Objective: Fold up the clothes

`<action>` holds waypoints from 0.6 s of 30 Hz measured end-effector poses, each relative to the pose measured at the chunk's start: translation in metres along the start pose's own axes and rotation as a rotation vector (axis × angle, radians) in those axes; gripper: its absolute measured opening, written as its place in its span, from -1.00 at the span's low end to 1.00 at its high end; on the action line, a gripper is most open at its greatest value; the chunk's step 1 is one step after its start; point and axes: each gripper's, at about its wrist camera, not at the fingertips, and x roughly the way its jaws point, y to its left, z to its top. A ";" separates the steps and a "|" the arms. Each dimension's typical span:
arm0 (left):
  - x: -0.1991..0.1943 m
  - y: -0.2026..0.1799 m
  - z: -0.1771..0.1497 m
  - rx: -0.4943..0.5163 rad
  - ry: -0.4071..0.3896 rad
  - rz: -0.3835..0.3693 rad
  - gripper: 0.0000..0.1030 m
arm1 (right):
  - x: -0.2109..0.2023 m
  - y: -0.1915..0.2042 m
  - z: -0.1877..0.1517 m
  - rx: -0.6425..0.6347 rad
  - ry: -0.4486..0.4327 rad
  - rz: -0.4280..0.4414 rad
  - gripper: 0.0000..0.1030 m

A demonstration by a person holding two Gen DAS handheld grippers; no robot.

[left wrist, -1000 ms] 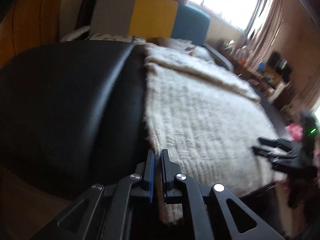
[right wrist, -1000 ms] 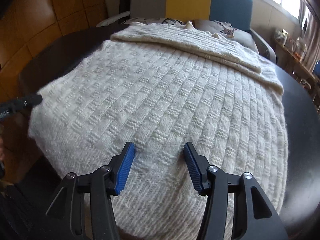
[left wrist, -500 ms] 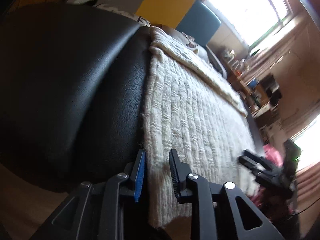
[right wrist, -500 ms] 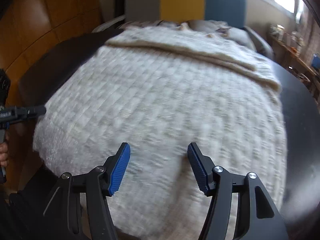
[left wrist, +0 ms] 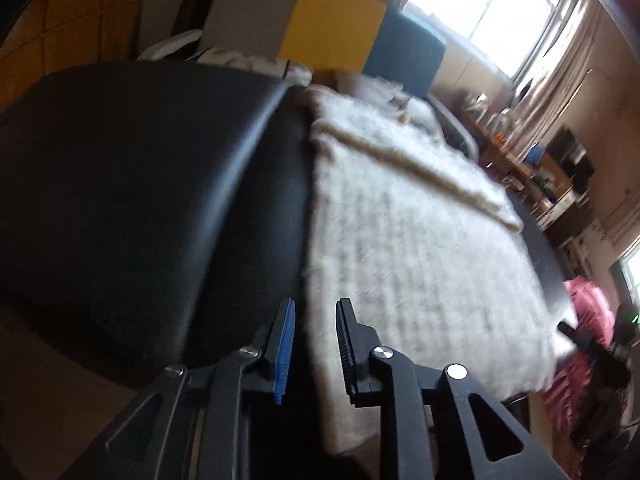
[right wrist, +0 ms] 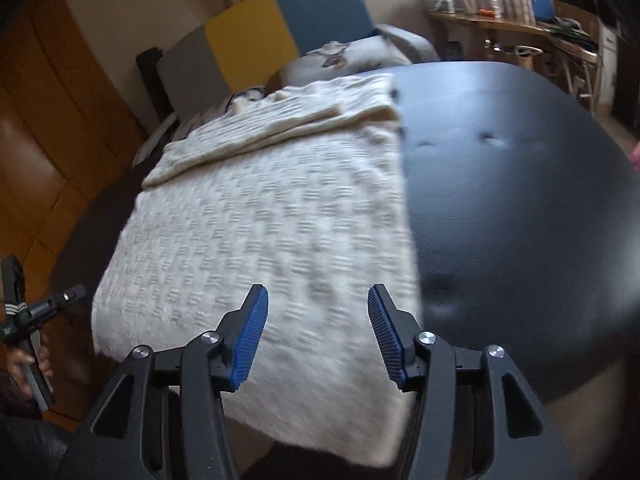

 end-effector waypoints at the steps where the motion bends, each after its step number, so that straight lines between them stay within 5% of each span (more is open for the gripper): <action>1: 0.002 -0.006 0.002 0.019 0.000 -0.002 -0.60 | -0.003 -0.005 -0.003 -0.003 0.000 -0.038 0.07; 5: 0.026 -0.041 0.007 0.114 0.060 -0.031 -0.59 | 0.003 -0.013 -0.012 -0.025 0.024 -0.124 0.02; 11: 0.052 -0.073 -0.016 0.255 0.133 0.077 -0.58 | 0.018 -0.001 -0.020 -0.149 0.054 -0.203 -0.65; 18: 0.048 -0.068 -0.019 0.241 0.137 0.060 -0.56 | 0.012 0.000 -0.015 -0.196 0.057 -0.240 -0.85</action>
